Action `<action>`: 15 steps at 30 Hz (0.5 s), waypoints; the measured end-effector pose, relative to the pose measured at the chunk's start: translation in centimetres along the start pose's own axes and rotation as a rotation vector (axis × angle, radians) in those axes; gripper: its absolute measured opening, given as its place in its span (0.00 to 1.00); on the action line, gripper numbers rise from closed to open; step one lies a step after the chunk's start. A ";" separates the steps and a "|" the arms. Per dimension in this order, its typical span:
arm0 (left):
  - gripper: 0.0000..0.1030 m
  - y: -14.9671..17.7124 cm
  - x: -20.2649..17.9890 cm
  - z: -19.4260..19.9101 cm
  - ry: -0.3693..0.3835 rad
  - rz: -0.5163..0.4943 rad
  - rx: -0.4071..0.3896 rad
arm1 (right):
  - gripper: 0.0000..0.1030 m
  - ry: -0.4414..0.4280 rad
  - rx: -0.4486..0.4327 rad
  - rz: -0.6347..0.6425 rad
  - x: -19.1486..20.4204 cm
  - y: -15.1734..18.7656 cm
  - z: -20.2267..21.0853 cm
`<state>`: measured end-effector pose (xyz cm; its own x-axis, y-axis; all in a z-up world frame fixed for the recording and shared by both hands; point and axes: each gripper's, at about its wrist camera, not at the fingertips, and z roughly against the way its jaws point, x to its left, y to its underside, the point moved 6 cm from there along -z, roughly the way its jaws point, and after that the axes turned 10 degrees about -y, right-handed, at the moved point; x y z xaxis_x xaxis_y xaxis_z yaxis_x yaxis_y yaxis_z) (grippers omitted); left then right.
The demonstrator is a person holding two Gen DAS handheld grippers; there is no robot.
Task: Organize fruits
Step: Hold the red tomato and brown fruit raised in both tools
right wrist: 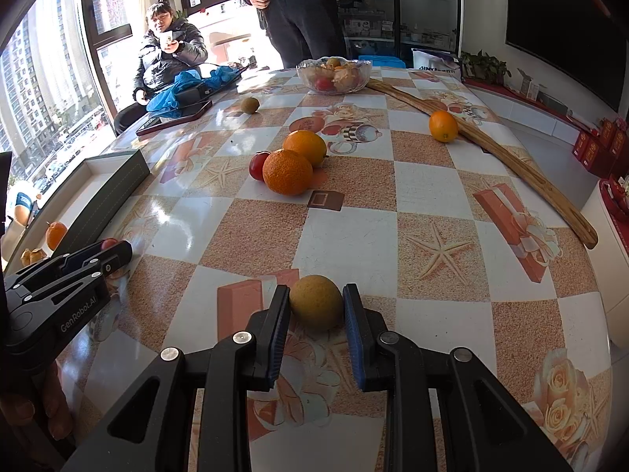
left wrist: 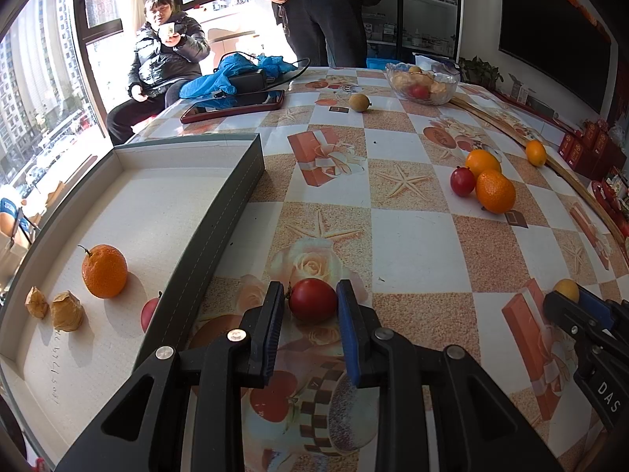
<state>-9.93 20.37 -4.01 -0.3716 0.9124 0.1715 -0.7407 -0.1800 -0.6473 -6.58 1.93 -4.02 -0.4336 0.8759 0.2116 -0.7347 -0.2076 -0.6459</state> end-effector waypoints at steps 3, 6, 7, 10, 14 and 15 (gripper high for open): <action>0.29 0.0 0.0 0.0 0.000 0.000 0.000 | 0.27 0.000 0.000 0.000 0.0 0.0 0.0; 0.29 0.0 0.0 0.0 0.000 0.000 0.000 | 0.27 0.001 0.000 0.001 0.0 0.0 0.0; 0.29 0.0 0.0 0.0 0.000 0.000 0.000 | 0.27 0.001 0.000 0.001 0.0 0.0 0.0; 0.29 0.0 0.1 0.0 0.000 0.000 0.000 | 0.27 0.003 0.001 0.002 0.0 0.0 0.0; 0.29 0.0 0.0 0.0 0.000 0.000 0.001 | 0.27 0.015 0.007 0.013 -0.1 0.0 -0.1; 0.29 0.0 0.1 0.0 0.002 0.001 0.002 | 0.27 0.021 0.010 0.019 -0.1 0.0 -0.1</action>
<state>-9.95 20.42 -4.01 -0.3717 0.9128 0.1693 -0.7411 -0.1819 -0.6462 -6.51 1.92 -4.13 -0.4368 0.8805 0.1842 -0.7316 -0.2286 -0.6422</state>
